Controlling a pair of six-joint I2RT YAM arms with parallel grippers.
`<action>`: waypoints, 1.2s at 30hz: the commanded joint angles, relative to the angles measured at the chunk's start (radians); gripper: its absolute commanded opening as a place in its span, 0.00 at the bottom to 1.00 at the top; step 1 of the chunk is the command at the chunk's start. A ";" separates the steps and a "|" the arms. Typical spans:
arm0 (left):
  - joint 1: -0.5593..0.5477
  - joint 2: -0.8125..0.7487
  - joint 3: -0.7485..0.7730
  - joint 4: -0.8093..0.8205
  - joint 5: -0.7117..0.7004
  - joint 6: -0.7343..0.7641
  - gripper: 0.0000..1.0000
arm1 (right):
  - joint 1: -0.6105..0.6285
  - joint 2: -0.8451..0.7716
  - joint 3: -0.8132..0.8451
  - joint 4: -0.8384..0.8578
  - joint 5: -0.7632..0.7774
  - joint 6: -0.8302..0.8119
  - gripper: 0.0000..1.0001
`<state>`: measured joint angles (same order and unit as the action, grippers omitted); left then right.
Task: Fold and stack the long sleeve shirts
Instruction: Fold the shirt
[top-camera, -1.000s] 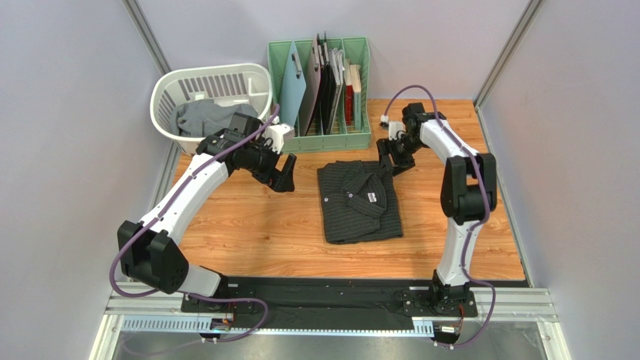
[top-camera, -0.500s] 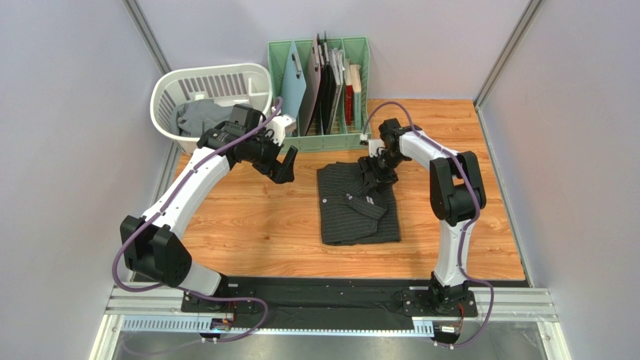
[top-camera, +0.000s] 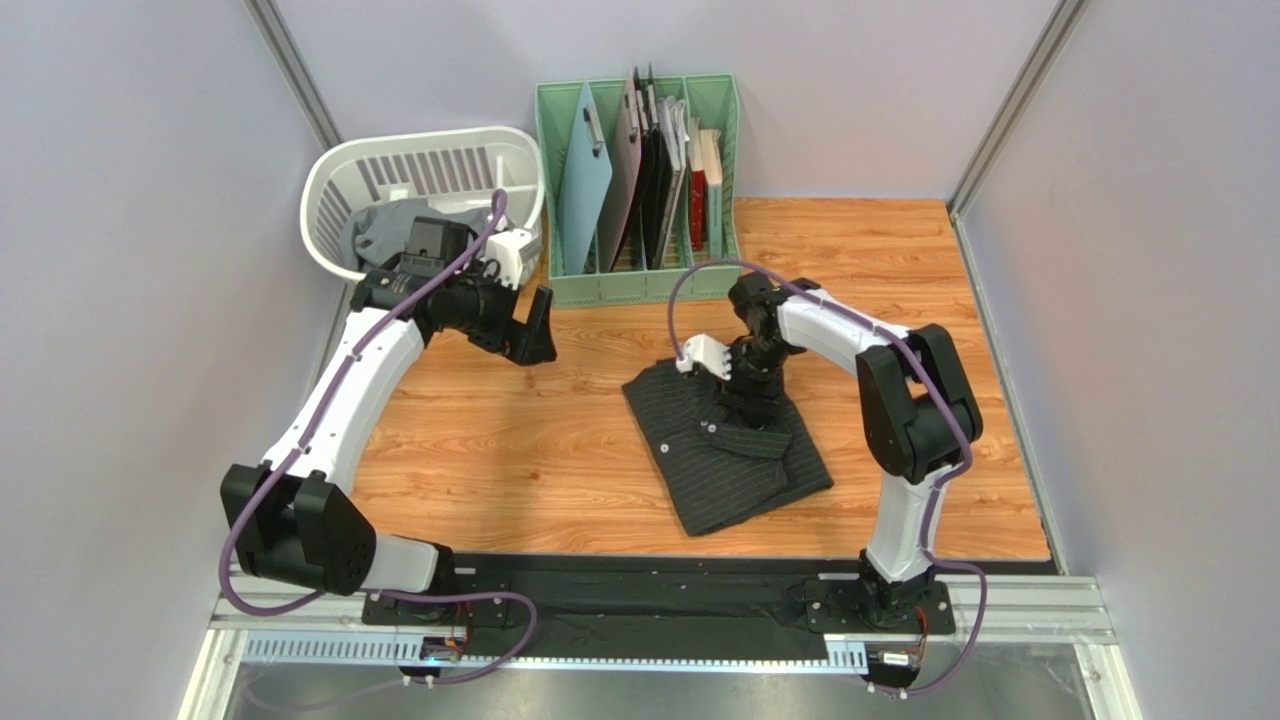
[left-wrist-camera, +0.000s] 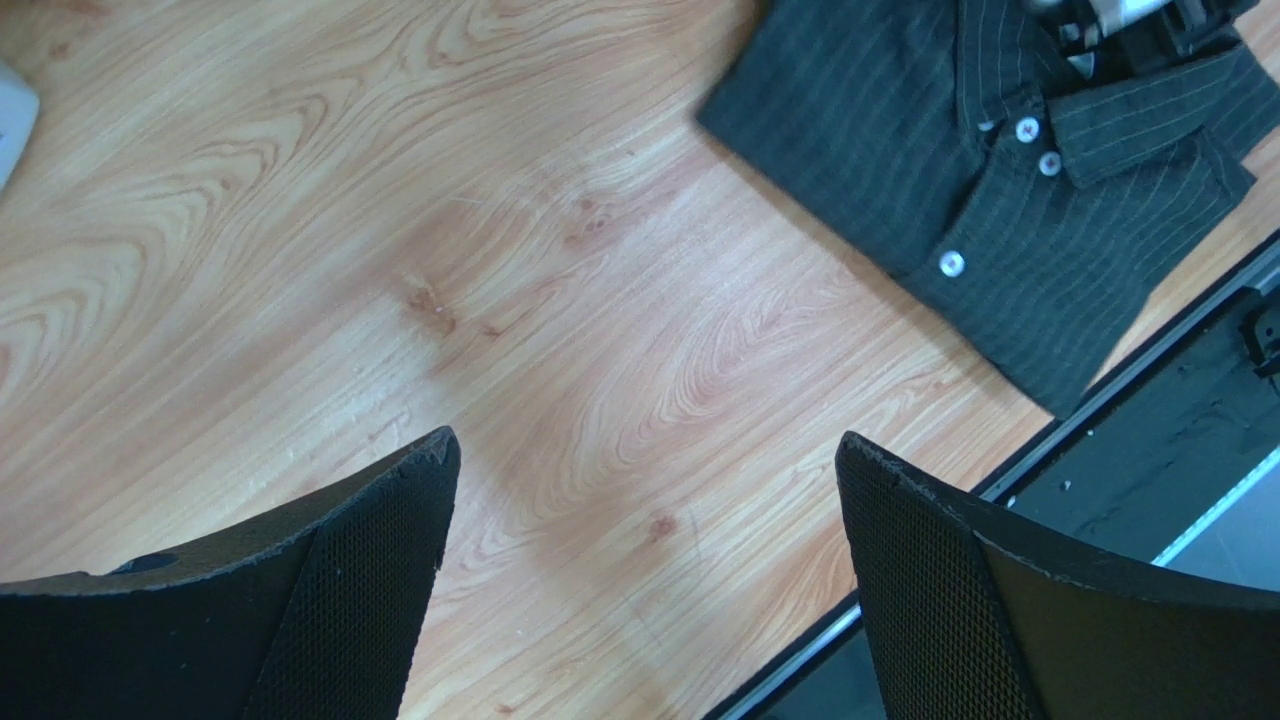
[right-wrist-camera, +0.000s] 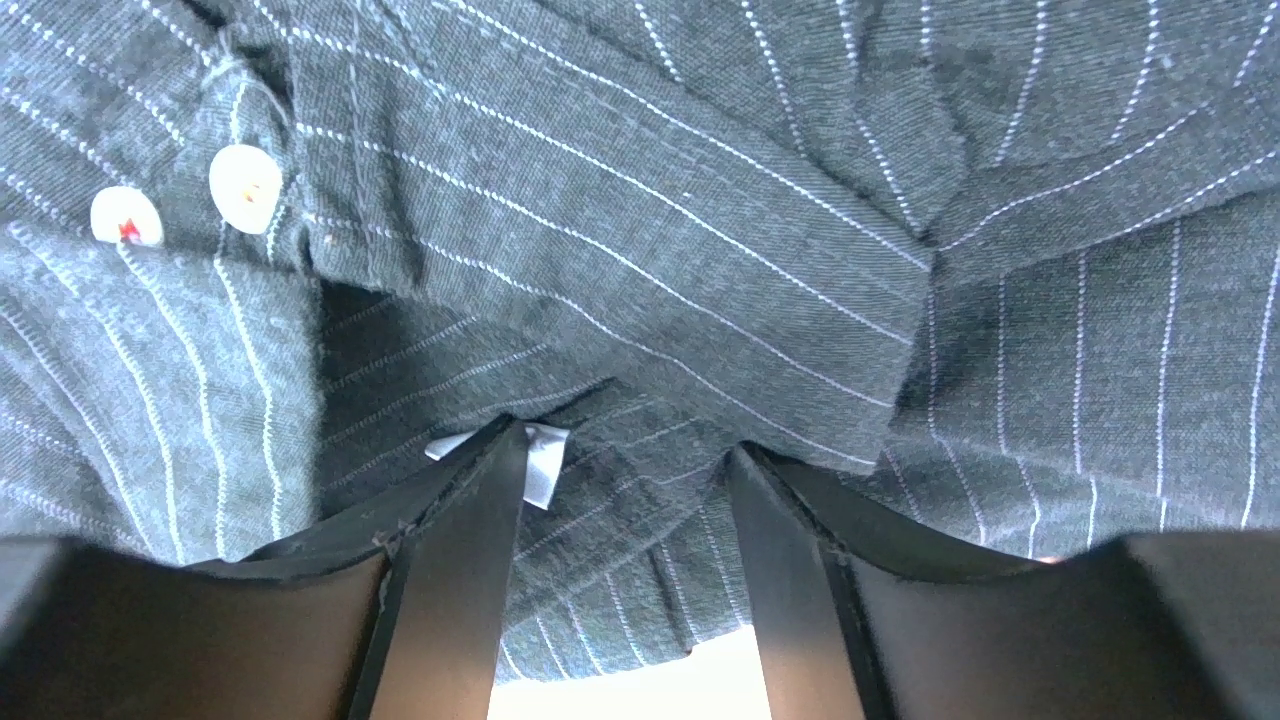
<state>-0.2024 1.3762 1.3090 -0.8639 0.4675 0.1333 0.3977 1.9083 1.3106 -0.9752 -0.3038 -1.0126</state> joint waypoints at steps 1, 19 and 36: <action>0.040 -0.034 0.012 -0.014 0.042 -0.012 0.99 | 0.128 0.049 -0.020 0.036 0.042 -0.420 0.59; -0.067 0.185 0.042 0.103 0.130 0.083 0.87 | 0.112 -0.423 -0.054 0.195 -0.250 -0.410 0.64; -0.322 0.731 0.371 -0.089 -0.070 0.132 0.43 | -0.198 -0.335 -0.195 0.141 -0.291 0.549 0.40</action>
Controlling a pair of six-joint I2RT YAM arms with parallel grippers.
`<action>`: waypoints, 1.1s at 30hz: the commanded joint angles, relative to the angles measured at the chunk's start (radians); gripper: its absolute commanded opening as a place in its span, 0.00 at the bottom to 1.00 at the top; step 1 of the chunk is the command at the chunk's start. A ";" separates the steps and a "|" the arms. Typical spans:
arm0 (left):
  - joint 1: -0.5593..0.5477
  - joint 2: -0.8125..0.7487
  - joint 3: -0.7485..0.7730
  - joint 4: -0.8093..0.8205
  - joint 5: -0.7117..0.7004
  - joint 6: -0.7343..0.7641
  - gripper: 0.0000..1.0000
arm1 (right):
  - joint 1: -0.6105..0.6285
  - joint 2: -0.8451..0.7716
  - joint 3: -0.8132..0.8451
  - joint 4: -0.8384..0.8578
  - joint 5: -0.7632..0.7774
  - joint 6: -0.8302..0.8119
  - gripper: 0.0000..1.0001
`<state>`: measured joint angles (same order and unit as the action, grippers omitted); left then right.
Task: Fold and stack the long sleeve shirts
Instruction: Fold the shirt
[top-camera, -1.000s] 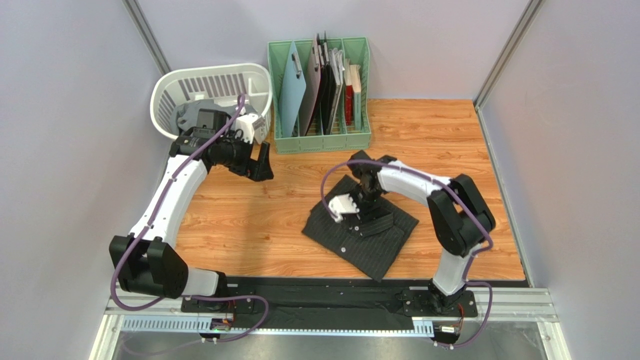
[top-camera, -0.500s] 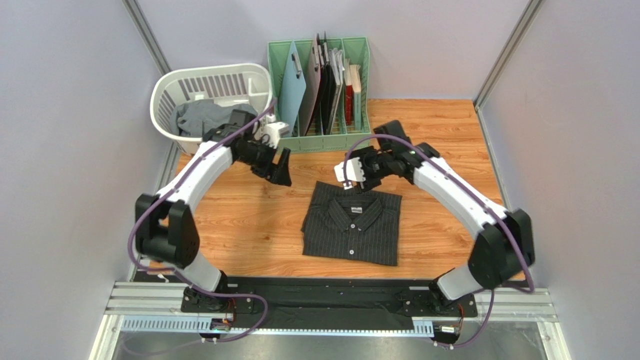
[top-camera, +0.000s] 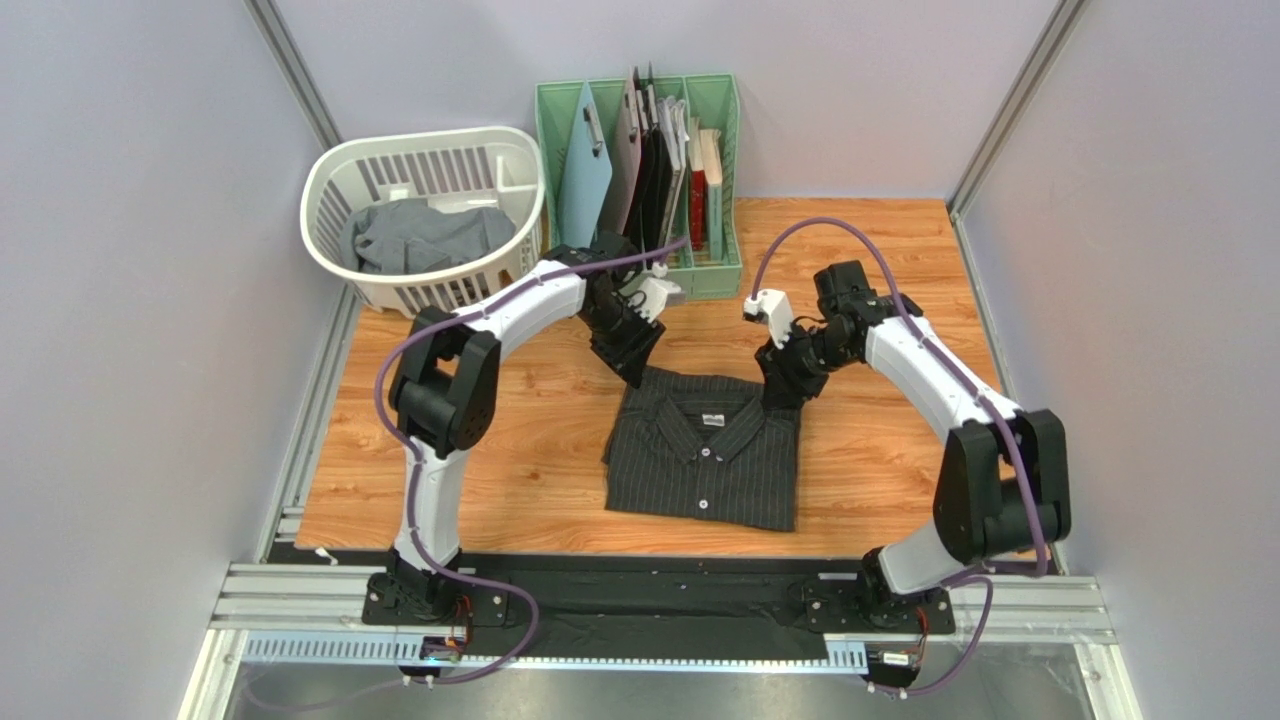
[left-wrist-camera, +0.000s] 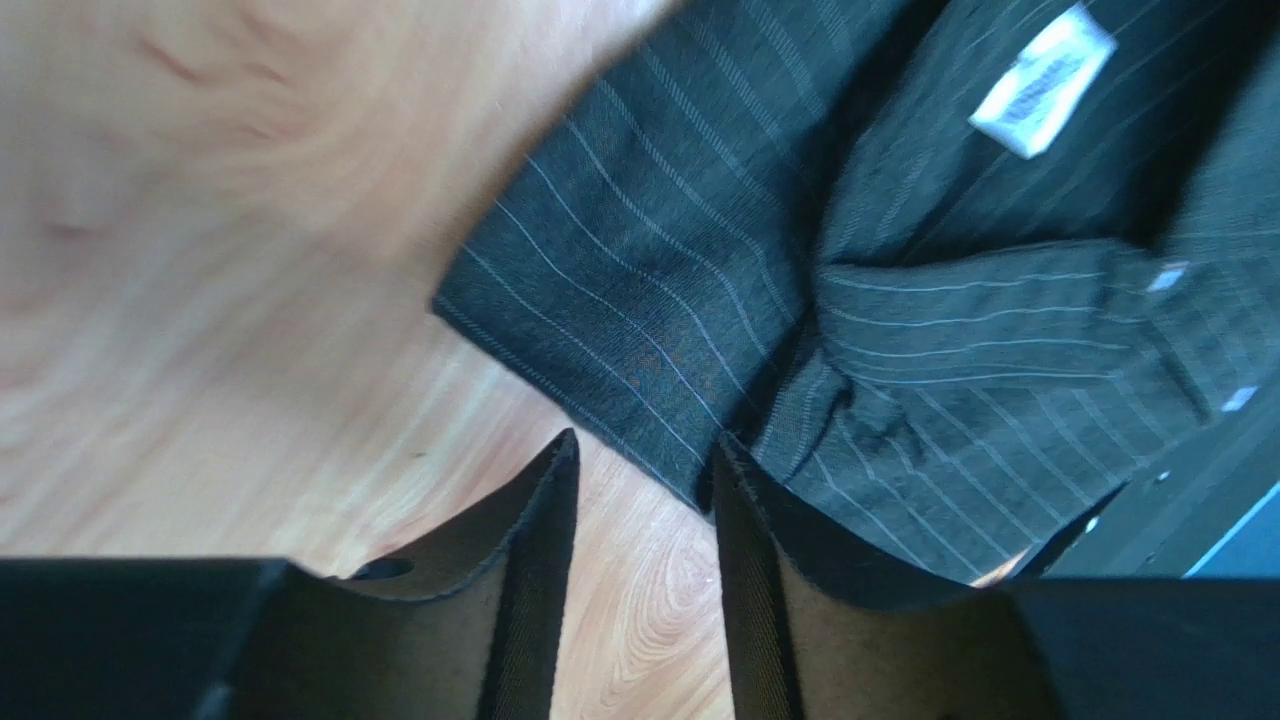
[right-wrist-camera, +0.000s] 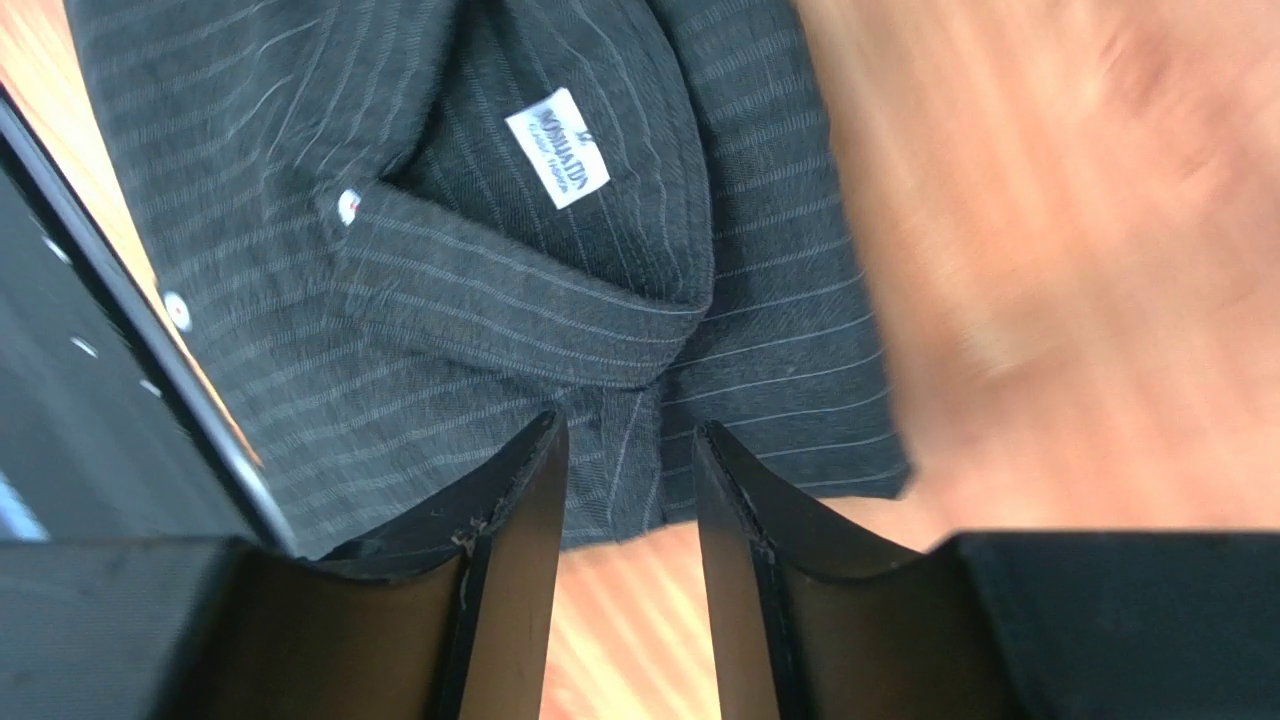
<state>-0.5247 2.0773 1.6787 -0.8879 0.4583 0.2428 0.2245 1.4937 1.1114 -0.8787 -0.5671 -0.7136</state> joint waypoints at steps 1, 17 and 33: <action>0.000 0.041 -0.005 -0.071 -0.072 0.024 0.42 | -0.034 0.147 0.019 0.049 -0.017 0.276 0.40; 0.052 -0.216 -0.307 -0.036 0.053 -0.042 0.31 | -0.062 0.280 0.140 0.004 -0.060 0.326 0.48; 0.003 -0.145 -0.106 -0.080 0.234 0.207 0.65 | -0.067 0.166 0.042 -0.025 -0.077 0.275 0.45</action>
<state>-0.4786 1.8648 1.5269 -0.9432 0.6971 0.3576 0.1577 1.6241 1.1725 -0.8921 -0.6605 -0.4156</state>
